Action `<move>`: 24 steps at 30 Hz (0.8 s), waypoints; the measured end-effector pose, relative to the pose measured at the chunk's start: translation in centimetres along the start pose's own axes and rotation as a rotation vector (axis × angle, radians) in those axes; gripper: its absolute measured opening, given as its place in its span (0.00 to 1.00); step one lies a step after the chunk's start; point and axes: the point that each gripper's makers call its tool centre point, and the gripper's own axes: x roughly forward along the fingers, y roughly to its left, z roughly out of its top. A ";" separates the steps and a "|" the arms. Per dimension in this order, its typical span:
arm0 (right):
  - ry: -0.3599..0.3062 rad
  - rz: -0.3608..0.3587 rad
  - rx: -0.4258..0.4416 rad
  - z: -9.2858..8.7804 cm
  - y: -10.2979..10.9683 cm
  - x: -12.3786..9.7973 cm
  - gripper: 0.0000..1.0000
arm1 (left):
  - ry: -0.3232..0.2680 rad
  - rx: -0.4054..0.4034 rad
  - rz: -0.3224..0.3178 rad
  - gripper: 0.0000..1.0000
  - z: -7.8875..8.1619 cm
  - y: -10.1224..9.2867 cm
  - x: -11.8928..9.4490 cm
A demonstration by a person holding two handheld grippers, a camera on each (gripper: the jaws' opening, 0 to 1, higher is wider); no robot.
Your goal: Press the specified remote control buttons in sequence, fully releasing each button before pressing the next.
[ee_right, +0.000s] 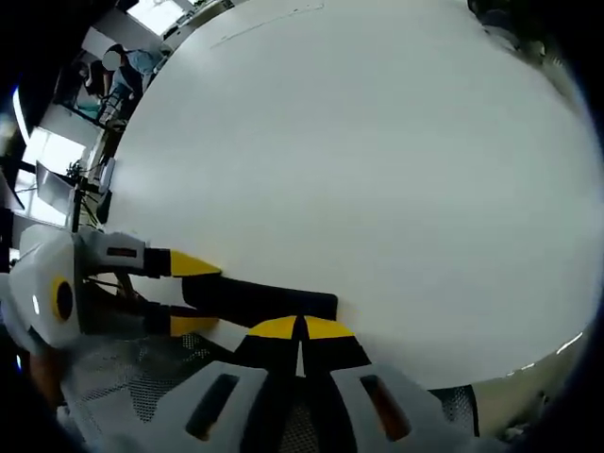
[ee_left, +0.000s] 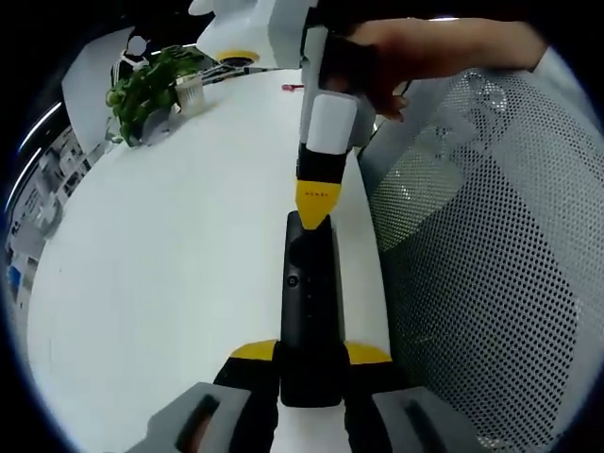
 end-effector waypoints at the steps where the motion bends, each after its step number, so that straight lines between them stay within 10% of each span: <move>1: -0.003 0.000 -0.006 0.0 0.1 -0.1 0.00 | 0.000 0.000 0.000 0.25 0.0 0.0 0.0; 24: -0.028 0.014 0.021 0.3 0.4 -0.6 0.00 | -0.008 -0.007 0.003 0.25 0.0 0.0 0.0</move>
